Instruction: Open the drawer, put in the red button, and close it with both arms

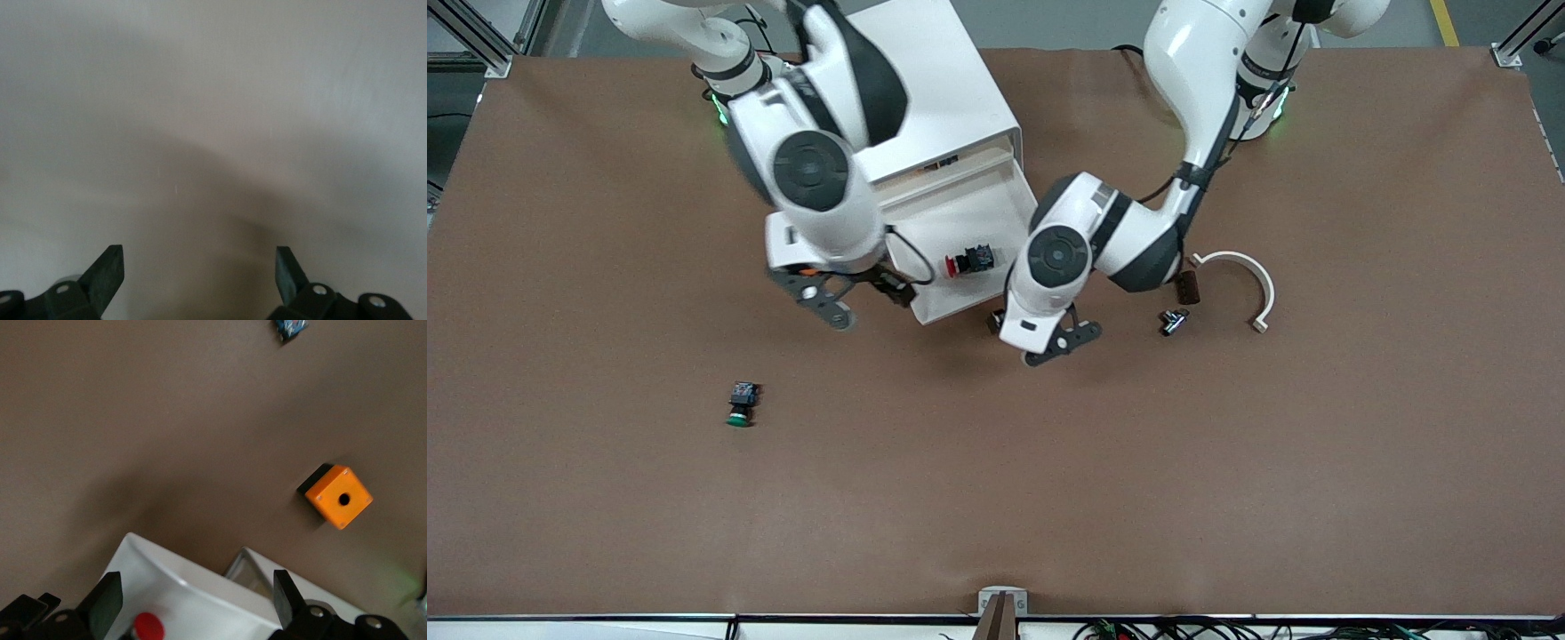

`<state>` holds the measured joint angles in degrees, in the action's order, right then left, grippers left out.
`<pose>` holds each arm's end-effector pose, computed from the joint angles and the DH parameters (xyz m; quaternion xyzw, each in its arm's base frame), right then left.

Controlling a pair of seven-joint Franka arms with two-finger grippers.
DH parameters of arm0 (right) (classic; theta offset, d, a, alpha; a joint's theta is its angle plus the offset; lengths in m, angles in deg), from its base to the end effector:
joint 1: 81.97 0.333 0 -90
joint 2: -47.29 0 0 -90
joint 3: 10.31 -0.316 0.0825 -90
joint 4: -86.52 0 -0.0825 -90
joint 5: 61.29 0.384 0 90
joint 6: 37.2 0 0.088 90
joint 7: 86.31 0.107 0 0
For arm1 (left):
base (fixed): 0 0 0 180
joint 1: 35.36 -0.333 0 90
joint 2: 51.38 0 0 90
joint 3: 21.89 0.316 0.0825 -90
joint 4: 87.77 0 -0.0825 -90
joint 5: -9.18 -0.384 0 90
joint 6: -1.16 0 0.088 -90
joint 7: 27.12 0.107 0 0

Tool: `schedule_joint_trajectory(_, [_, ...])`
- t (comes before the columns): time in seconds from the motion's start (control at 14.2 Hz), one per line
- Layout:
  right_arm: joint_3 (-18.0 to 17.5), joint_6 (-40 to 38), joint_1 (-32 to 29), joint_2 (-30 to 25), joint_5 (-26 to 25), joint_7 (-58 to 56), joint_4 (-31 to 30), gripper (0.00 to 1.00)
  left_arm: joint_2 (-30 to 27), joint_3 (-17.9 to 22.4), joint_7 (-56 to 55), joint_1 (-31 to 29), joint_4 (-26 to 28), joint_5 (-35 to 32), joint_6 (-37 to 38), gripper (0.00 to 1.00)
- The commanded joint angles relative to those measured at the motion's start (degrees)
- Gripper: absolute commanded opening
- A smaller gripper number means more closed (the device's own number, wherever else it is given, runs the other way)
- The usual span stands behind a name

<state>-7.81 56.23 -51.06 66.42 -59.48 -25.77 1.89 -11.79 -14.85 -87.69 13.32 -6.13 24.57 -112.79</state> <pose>0.5610 0.3111 0.4724 0.9565 -0.2773 -0.0700 0.0570 0.5095 -0.4963 0.2815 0.9720 0.2130 -0.0992 0.0032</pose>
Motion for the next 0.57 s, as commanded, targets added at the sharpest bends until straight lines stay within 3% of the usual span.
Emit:
schedule_joint_trajectory(0.0, [-1.0,-4.8,-7.8,-4.8,-0.5,-15.6,-1.4,1.00,-1.2,0.6,-4.4,4.6,1.1,0.5,4.9,1.00])
schedule_joint_trajectory(0.14, [-1.0,-7.1,-13.6,-6.4,-0.6,-27.4,-1.5,1.00,-1.3,0.3,-8.4,7.2,1.1,0.6,6.3,1.00])
schedule_joint_trajectory(0.49, [-1.0,-9.0,-28.2,-9.8,-0.6,-54.7,-3.3,1.00,-1.2,-6.4,-16.8,7.5,1.2,0.6,6.3,1.00])
